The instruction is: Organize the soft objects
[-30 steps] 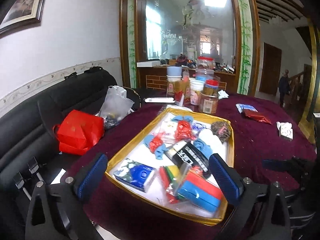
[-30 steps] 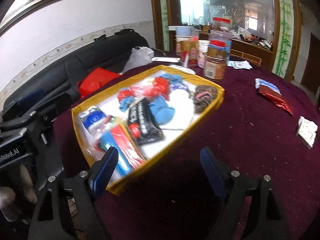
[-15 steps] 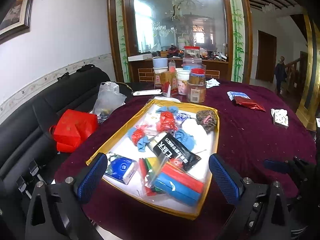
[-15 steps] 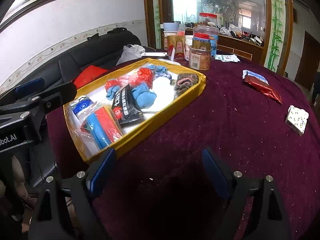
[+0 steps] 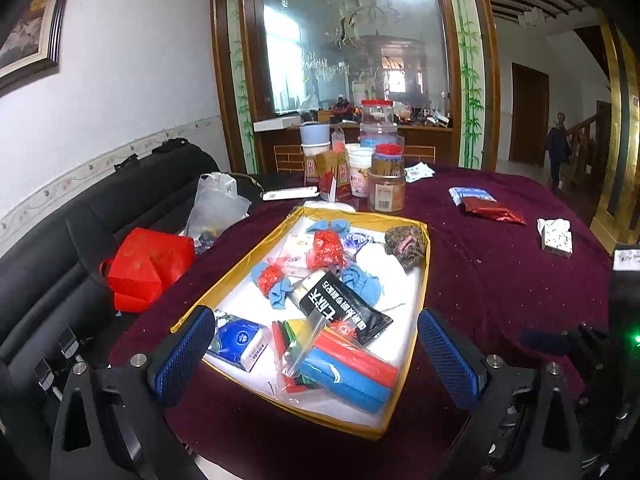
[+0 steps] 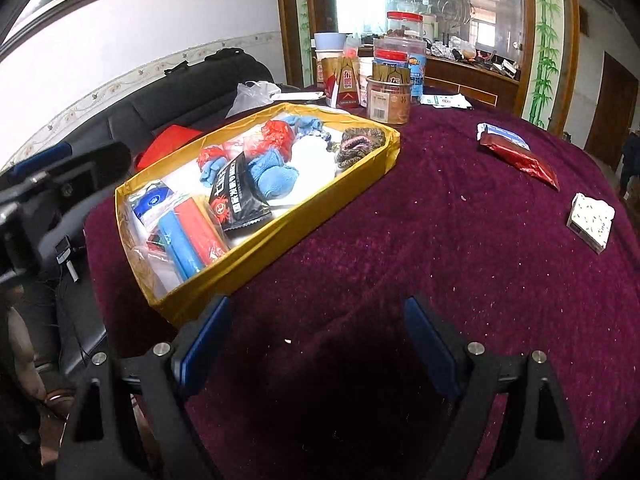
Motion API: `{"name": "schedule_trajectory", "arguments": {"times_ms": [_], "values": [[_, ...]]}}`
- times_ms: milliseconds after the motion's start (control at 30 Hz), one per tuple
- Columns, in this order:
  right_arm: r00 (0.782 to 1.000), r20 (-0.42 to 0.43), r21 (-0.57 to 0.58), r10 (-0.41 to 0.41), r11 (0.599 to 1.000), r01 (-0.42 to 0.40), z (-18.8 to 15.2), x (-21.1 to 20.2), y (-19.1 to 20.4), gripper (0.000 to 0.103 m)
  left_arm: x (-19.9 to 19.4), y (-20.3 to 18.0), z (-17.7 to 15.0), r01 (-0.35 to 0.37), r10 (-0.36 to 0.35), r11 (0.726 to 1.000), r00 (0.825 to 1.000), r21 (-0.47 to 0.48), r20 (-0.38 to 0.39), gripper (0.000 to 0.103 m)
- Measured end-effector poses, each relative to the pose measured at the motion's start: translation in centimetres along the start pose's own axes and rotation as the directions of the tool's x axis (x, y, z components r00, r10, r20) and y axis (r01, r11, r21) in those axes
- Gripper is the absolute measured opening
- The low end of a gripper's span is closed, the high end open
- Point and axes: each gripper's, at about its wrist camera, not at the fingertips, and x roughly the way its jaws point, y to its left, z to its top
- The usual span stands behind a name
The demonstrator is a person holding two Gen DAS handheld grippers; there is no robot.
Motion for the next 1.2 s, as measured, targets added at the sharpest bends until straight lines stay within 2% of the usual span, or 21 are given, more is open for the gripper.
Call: {"name": "schedule_trajectory", "arguments": {"times_ms": [300, 400, 433, 500, 567, 600, 633, 700, 733, 767, 900, 967, 1067, 1200], "values": [[1.0, -0.004, 0.013, -0.001, 1.0, 0.001, -0.6, -0.4, -0.4, 0.087, -0.7, -0.7, 0.1, -0.006, 0.005, 1.0, 1.0, 0.017, 0.027, 0.102], [1.0, 0.001, 0.019, 0.0, 1.0, 0.0, -0.7, -0.5, -0.6, 0.087, -2.6, -0.3, 0.4, -0.032, 0.034, 0.999, 0.992, -0.015, 0.125, 0.102], [1.0, 0.006, 0.021, 0.001, 1.0, -0.001, -0.7, -0.6, -0.6, 0.087, -3.6, -0.1, 0.5, -0.045, 0.05, 0.998, 0.984, -0.033, 0.173, 0.102], [1.0, 0.023, 0.026, 0.006, 1.0, -0.007, -0.7, -1.0, -0.7, 0.087, -6.6, 0.5, 0.5, -0.046, 0.07, 0.996, 0.944, -0.083, 0.322, 0.102], [0.999, 0.053, 0.03, 0.01, 0.999, -0.011, -0.8, -1.6, -0.7, 0.087, -8.8, 1.0, 0.2, -0.005, 0.059, 0.992, 0.9, -0.124, 0.433, 0.103], [0.997, 0.075, 0.032, 0.009, 0.999, -0.012, -0.7, -2.0, -0.6, 0.087, -9.2, 1.0, 0.3, 0.004, 0.06, 0.99, 0.891, -0.14, 0.449, 0.103], [0.994, 0.107, 0.037, 0.004, 0.999, -0.008, -0.7, -2.6, -0.6, 0.087, -9.1, 0.9, 0.7, -0.004, 0.066, 0.99, 0.9, -0.143, 0.43, 0.103], [0.985, 0.173, 0.054, -0.01, 0.999, 0.001, -0.7, -3.8, -0.7, 0.087, -7.9, -0.1, 1.9, -0.031, 0.058, 0.996, 0.936, -0.083, 0.348, 0.103], [0.976, 0.217, 0.072, -0.031, 0.997, 0.016, -0.8, -4.6, -0.8, 0.092, -7.4, -0.5, 2.1, -0.034, 0.055, 0.997, 0.942, -0.068, 0.33, 0.103], [0.965, 0.254, 0.092, -0.059, 0.995, 0.037, -1.0, -5.3, -0.9, 0.103, -7.3, -0.6, 2.1, -0.032, 0.053, 0.997, 0.945, -0.073, 0.324, 0.103], [0.927, 0.343, 0.112, -0.149, 0.987, 0.117, -1.6, -6.9, -1.0, 0.103, -7.5, -0.6, 1.9, 0.05, -0.009, 0.991, 0.947, -0.12, 0.322, 0.103], [0.927, 0.335, 0.093, -0.168, 0.985, 0.145, -1.6, -6.7, -1.0, 0.103, -6.8, -0.6, 2.1, 0.087, -0.05, 0.988, 0.961, -0.126, 0.274, 0.103], [0.937, 0.31, 0.081, -0.16, 0.987, 0.141, -1.6, -6.1, -0.9, 0.103, -5.6, -0.7, 1.9, 0.132, -0.103, 0.981, 0.975, -0.145, 0.196, 0.103], [0.949, 0.278, 0.022, -0.149, 0.989, 0.148, -1.5, -5.2, 0.4, 0.103, -4.4, -0.6, 1.3, 0.12, -0.1, 0.978, 0.987, -0.17, 0.124, 0.103]]}}
